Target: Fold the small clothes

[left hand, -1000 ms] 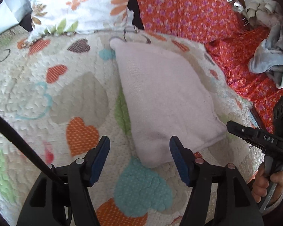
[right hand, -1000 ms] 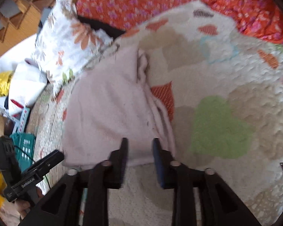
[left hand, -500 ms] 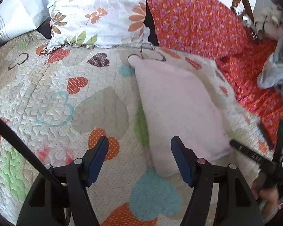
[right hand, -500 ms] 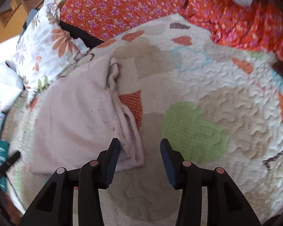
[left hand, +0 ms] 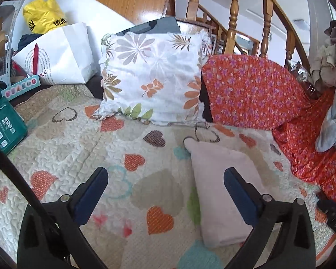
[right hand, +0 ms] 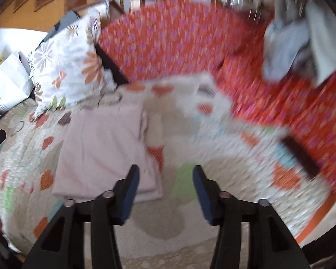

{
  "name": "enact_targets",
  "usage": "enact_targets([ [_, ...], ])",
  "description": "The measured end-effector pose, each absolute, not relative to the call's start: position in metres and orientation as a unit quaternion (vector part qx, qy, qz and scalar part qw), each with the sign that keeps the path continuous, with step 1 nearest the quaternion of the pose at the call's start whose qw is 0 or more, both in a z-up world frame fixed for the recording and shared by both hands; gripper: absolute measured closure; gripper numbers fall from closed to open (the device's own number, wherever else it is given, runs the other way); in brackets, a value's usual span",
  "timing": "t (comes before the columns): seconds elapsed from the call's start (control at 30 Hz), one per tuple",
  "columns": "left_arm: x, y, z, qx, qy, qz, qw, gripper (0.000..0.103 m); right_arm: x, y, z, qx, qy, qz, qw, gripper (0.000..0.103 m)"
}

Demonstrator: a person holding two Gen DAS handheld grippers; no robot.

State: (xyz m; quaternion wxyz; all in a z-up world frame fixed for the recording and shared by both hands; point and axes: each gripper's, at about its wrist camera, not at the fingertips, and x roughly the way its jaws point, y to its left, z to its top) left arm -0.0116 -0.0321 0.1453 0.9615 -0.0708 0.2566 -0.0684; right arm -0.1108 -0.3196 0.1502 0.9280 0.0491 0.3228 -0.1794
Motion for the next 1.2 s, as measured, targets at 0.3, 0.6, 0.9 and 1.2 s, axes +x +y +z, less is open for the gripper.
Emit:
enact_targets([
  [0.3, -0.018, -0.034, 0.138, -0.046, 0.291, -0.09, 0.952, 0.0, -0.111, -0.318, 0.145, 0.087, 0.363, -0.11, 0.921, 0.008],
  [0.6, -0.012, -0.041, 0.132, -0.041, 0.294, -0.076, 0.952, 0.0, -0.103, -0.329, 0.113, 0.104, 0.407, -0.123, 0.899, 0.009],
  [0.9, 0.006, -0.049, 0.113, -0.049, 0.343, -0.08, 0.935, 0.0, -0.085, -0.341, 0.093, 0.11, 0.428, -0.126, 0.888, 0.01],
  [1.2, 0.011, -0.068, 0.095, -0.025, 0.372, -0.106, 0.922, 0.0, -0.065, -0.353, 0.098, 0.093, 0.406, -0.134, 0.899, 0.014],
])
